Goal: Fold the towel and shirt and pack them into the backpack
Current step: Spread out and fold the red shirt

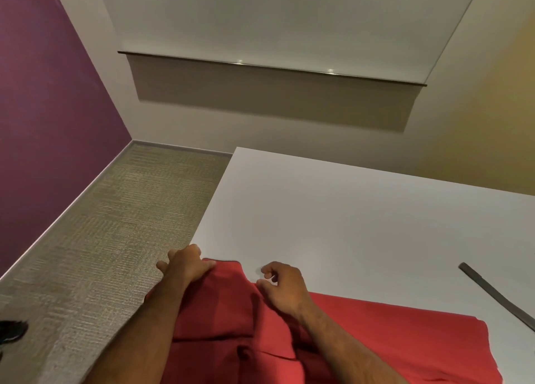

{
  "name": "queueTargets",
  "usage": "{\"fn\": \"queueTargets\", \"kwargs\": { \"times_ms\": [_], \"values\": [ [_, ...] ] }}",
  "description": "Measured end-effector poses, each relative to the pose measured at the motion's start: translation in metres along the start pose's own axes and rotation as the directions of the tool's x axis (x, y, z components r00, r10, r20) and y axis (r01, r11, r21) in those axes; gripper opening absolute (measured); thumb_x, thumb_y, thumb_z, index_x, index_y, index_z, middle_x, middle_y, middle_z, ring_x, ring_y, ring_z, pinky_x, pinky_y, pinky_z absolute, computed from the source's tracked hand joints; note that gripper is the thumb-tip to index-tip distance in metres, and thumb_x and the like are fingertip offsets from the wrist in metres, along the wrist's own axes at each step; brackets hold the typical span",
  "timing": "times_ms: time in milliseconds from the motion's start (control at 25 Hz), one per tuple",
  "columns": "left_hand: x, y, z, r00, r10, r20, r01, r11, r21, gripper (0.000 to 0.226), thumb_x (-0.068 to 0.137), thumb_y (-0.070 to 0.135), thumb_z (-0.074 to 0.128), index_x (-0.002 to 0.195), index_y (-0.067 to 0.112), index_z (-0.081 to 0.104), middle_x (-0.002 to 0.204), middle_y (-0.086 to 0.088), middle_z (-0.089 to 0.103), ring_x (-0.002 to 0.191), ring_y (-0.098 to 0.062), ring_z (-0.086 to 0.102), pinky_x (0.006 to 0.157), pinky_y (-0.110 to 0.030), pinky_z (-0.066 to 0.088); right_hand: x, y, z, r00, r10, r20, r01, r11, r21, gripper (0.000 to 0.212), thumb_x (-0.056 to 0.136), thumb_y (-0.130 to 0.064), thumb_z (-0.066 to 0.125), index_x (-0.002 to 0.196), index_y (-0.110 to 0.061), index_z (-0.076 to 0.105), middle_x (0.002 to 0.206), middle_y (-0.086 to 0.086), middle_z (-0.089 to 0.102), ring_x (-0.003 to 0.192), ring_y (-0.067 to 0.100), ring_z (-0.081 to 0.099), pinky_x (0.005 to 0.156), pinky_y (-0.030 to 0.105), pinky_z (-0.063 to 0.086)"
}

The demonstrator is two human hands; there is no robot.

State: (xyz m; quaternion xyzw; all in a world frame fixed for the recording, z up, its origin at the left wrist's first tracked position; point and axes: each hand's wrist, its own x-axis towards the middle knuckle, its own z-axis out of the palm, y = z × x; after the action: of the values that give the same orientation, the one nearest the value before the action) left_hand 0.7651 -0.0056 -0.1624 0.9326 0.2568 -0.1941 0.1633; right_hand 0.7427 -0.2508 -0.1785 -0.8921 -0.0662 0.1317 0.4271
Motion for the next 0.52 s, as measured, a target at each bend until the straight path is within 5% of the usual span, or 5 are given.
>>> {"fn": "queueTargets", "kwargs": {
  "times_ms": [120, 240, 400, 520],
  "values": [
    [0.0, 0.0, 0.005, 0.998, 0.017, -0.062, -0.029, 0.981, -0.192, 0.041, 0.074, 0.041, 0.076, 0.108, 0.031, 0.057, 0.098, 0.012, 0.062, 0.113, -0.018, 0.051, 0.094, -0.04, 0.032, 0.011, -0.004, 0.006, 0.999, -0.011, 0.046, 0.011, 1.0, -0.01, 0.03, 0.078, -0.033, 0.07, 0.105, -0.021, 0.069, 0.096, -0.012, 0.067, 0.087, 0.007, 0.062, 0.085, 0.029, 0.052],
    [-0.003, 0.0, 0.003, 0.98, 0.164, -0.114, -0.199, 0.839, -0.506, 0.034, 0.068, 0.016, 0.084, 0.098, 0.025, 0.07, 0.085, 0.011, 0.067, 0.089, -0.01, 0.065, 0.088, -0.034, 0.051, 0.024, -0.015, 0.009, 0.988, -0.063, 0.144, 0.075, 0.994, -0.075, 0.052, 0.079, -0.037, 0.071, 0.127, -0.021, 0.059, 0.121, -0.005, 0.063, 0.108, 0.013, 0.059, 0.098, 0.032, 0.047],
    [-0.015, -0.004, -0.013, 0.906, 0.413, -0.091, -0.373, 0.681, -0.63, 0.025, 0.068, 0.002, 0.083, 0.081, 0.023, 0.077, 0.08, 0.005, 0.075, 0.077, -0.005, 0.07, 0.075, -0.022, 0.055, 0.043, -0.034, 0.014, 0.941, -0.156, 0.301, 0.216, 0.96, -0.178, 0.076, 0.079, -0.038, 0.073, 0.146, -0.023, 0.04, 0.149, -0.001, 0.044, 0.136, 0.019, 0.04, 0.113, 0.033, 0.031],
    [-0.022, -0.009, -0.022, 0.852, 0.518, -0.073, -0.435, 0.623, -0.651, 0.023, 0.069, -0.005, 0.081, 0.08, 0.016, 0.077, 0.075, 0.001, 0.074, 0.07, -0.005, 0.066, 0.069, -0.018, 0.051, 0.05, -0.047, 0.02, 0.895, -0.245, 0.374, 0.309, 0.943, -0.122, 0.072, 0.071, -0.032, 0.072, 0.138, -0.027, 0.048, 0.139, -0.002, 0.055, 0.125, 0.018, 0.051, 0.104, 0.034, 0.042]
  ]
}}
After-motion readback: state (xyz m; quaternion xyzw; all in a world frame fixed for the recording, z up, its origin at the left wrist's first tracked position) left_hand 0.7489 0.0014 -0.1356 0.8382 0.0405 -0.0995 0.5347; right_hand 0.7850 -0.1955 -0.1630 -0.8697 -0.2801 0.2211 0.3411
